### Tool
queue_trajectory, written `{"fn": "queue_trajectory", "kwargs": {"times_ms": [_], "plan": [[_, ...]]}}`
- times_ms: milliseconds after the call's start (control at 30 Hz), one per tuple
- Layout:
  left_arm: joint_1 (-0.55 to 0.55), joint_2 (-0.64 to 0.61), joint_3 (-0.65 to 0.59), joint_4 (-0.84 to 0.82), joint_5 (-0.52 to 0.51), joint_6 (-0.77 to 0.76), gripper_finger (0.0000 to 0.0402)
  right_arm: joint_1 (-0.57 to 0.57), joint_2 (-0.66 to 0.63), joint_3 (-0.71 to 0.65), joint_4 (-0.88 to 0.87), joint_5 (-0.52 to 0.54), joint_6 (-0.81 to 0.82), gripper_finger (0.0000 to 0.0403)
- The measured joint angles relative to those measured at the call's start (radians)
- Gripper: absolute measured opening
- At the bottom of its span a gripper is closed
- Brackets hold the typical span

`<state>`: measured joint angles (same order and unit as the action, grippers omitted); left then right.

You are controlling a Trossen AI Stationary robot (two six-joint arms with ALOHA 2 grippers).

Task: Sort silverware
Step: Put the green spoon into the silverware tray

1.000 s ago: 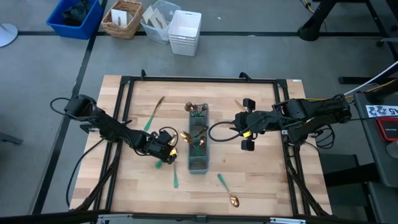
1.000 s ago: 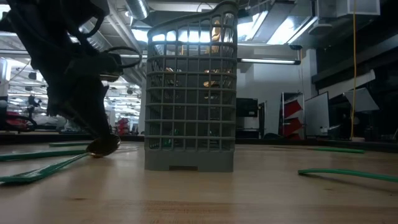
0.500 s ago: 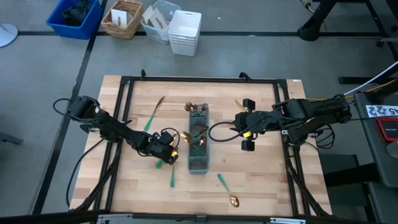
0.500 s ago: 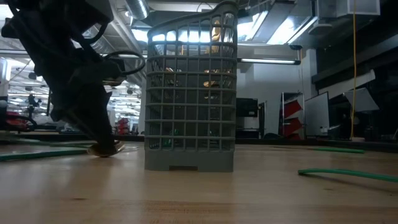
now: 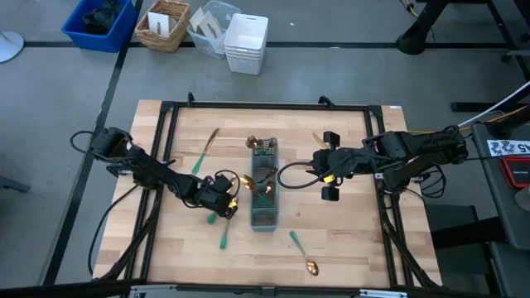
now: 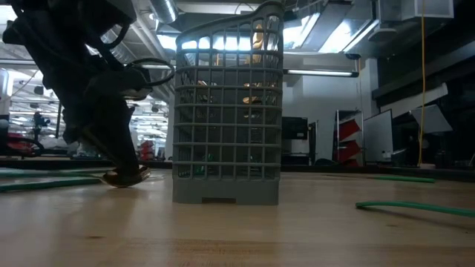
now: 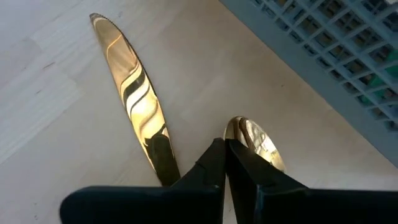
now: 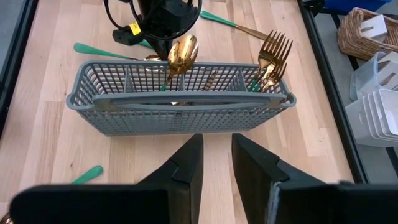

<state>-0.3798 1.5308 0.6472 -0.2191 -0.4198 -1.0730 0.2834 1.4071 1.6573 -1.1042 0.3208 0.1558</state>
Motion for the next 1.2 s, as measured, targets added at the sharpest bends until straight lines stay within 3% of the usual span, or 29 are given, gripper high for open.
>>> {"fn": "queue_trajectory", "kwargs": {"times_ms": [367, 600, 700, 867, 1067, 1200], "plan": [[-0.050, -0.195, -0.002, -0.009, 0.060, 0.108, 0.0000, 0.000, -0.044, 0.000, -0.099, 0.012, 0.032, 0.0088], [-0.109, -0.338, -0.002, 0.015, 0.059, 0.109, 0.0000, 0.000, -0.081, 0.000, -0.225, 0.141, 0.114, 0.0088], [-0.126, -0.393, -0.002, 0.105, 0.055, 0.171, 0.0000, 0.000, -0.090, -0.005, -0.288, 0.205, 0.177, 0.0088], [-0.132, -0.455, -0.002, 0.379, -0.047, 0.465, 0.0000, 0.000, -0.137, -0.114, -0.307, 0.312, 0.258, 0.0088], [-0.079, -0.458, -0.001, 0.733, -0.187, 0.948, 0.0000, -0.001, -0.209, -0.326, -0.289, 0.323, 0.352, 0.0088], [-0.017, -0.456, -0.001, 0.842, -0.220, 1.161, 0.0000, -0.002, -0.242, -0.465, -0.259, 0.323, 0.428, 0.0088]]}}
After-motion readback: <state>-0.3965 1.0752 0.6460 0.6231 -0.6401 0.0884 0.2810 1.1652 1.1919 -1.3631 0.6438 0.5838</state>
